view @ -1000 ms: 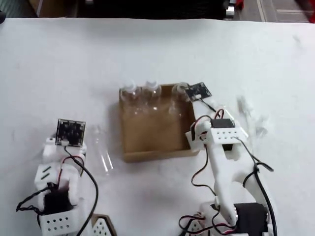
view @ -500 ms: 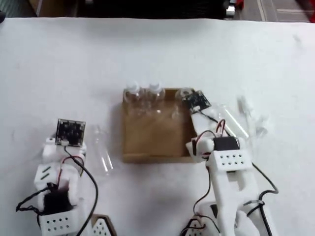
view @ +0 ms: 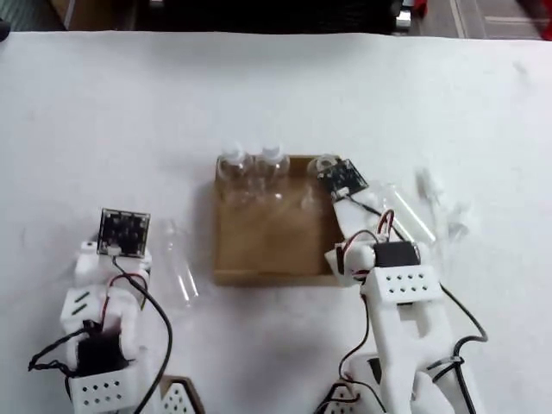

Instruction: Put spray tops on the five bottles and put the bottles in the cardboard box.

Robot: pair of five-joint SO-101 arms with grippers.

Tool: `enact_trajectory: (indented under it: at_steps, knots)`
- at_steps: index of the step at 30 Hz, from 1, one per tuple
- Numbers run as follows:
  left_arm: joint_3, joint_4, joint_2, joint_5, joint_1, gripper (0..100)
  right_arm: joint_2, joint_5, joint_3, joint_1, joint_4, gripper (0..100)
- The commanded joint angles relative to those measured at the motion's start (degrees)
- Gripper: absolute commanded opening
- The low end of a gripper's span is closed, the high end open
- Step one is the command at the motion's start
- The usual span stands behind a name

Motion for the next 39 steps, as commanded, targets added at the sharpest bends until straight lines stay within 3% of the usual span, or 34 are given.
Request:
enact_trajectory:
  at_steps: [1,8,18,24,31,35,39]
  knots:
    - [-0.35,-1.85,-0.57,0.35,0.48,2,-1.36,0.79,-0.70,-0.57,0.04,27.9]
    - [-0.35,-1.93,-0.57,0.35,0.48,2,-1.36,0.79,-6.51,-0.57,2.59,24.0]
    - [-0.35,-1.93,-0.57,0.35,0.48,2,-1.36,0.70,-26.55,-1.71,18.51,23.8]
    - [-0.35,-1.93,-0.57,0.26,0.40,2,-0.57,3.43,-42.20,17.71,21.67,23.7]
    - [-0.35,-1.93,-0.57,0.26,0.48,2,12.26,6.33,-43.96,40.04,11.12,23.6]
    - [-0.26,-1.85,-0.57,0.26,0.48,2,25.80,5.63,-44.04,44.18,2.33,23.6]
    - [0.18,-2.02,-0.57,0.26,0.57,2,39.25,0.88,-48.79,43.30,-0.31,23.6]
